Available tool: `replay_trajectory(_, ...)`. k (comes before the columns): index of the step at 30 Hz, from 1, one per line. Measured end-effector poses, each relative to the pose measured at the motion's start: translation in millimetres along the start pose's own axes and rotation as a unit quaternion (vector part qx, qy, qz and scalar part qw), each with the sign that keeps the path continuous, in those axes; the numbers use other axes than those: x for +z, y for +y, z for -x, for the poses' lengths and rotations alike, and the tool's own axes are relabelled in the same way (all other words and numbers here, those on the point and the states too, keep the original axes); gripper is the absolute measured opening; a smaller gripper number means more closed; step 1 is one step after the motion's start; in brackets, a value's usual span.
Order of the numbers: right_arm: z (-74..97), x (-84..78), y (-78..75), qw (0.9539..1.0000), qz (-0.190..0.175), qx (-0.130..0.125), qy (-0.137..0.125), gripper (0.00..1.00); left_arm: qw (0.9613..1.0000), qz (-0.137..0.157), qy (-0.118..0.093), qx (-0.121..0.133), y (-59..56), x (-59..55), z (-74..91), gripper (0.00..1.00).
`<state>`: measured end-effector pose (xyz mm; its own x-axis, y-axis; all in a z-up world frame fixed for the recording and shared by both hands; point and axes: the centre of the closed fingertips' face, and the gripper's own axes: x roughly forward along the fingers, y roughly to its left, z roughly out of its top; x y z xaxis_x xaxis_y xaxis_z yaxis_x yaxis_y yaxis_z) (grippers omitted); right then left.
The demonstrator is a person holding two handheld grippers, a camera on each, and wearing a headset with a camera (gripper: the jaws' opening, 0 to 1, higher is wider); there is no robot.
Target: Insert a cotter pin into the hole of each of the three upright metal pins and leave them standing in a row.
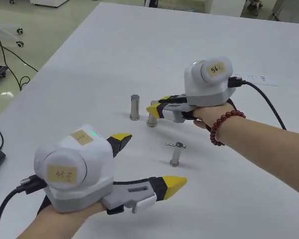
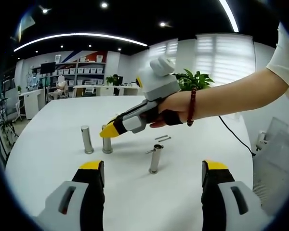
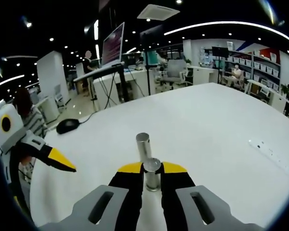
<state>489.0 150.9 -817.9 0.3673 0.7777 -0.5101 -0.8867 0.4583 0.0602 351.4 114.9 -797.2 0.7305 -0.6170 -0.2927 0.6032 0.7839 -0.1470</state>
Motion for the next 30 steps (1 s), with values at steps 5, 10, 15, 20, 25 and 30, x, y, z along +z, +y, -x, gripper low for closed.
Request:
replay_trajectory(5,8.3,-4.7,-4.5,1.0,-0.001,-0.004,0.005,0.13,1.0,-0.007,-0.002,0.006,0.1,2.6,1.2,0.81)
replay_trajectory(10,26.1,-11.3,-7.3,0.9999,0.0,-0.009,0.007,0.13,1.0,-0.009,-0.002,0.003,-2.5,4.7,0.5,0.82)
replay_trajectory(15,39.9,-18.2,-12.8,0.9998,0.01,-0.012,0.012,0.13,1.0,-0.003,-0.004,-0.003,-4.5,8.1,-0.8,0.82)
replay_trajectory(20,58.9,-26.9,-11.7,0.9997,0.014,-0.014,0.013,0.13,0.9999,0.008,-0.007,-0.004,-5.2,10.6,-0.6,0.83)
replay_trajectory(25,76.5,-36.7,-13.0,0.9996,0.011,-0.021,0.013,0.13,0.9999,0.0,-0.01,-0.011,-12.0,14.0,0.0,0.85)
replay_trajectory(30,92.0,-43.5,-7.5,0.9995,0.016,-0.022,0.014,0.13,0.9998,-0.005,-0.009,-0.015,-16.7,15.3,0.3,0.86)
